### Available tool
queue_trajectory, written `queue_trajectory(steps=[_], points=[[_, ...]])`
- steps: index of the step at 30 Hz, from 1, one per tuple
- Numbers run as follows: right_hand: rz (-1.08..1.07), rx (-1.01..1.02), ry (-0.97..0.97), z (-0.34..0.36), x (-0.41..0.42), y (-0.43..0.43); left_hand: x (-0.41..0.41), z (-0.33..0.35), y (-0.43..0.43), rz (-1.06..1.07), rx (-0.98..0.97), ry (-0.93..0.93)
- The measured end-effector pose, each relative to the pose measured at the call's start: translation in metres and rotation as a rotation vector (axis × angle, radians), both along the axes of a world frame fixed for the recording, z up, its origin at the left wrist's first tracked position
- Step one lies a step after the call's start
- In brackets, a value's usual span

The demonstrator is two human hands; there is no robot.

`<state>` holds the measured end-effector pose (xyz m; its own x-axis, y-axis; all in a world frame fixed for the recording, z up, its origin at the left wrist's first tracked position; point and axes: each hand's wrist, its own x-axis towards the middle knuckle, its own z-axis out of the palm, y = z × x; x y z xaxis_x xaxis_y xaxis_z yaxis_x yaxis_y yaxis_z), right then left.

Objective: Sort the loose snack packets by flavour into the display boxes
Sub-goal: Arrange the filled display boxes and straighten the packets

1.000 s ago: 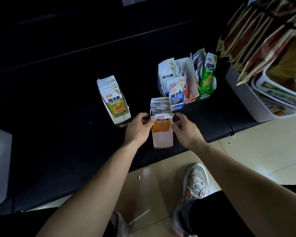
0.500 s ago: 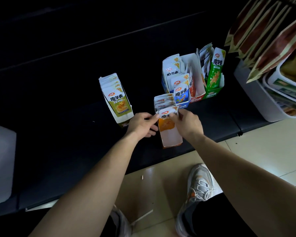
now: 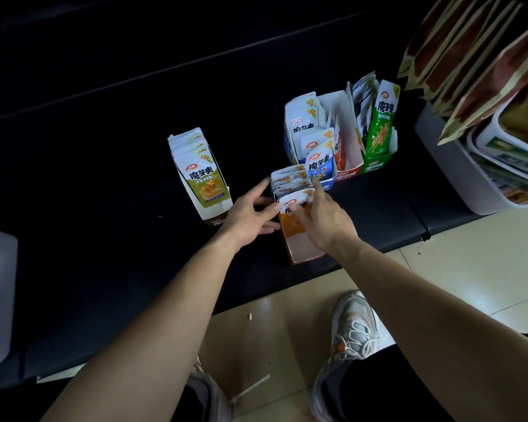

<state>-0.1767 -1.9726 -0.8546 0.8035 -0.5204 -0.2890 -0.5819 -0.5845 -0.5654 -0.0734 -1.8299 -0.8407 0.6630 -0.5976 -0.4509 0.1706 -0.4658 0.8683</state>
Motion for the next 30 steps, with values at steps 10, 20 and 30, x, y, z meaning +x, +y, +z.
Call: queue_trajectory(steps=[10, 20, 30], points=[[0.015, -0.136, 0.062, 0.002, 0.009, -0.003, 0.012, -0.005, -0.008, -0.051, 0.01, -0.181], [0.02, -0.248, 0.069, 0.002, 0.013, -0.004, 0.014, -0.008, -0.028, 0.014, 0.115, -0.452], [-0.05, -0.058, 0.081, 0.001, -0.014, -0.01, -0.01, -0.006, -0.015, 0.024, 0.189, -0.36]])
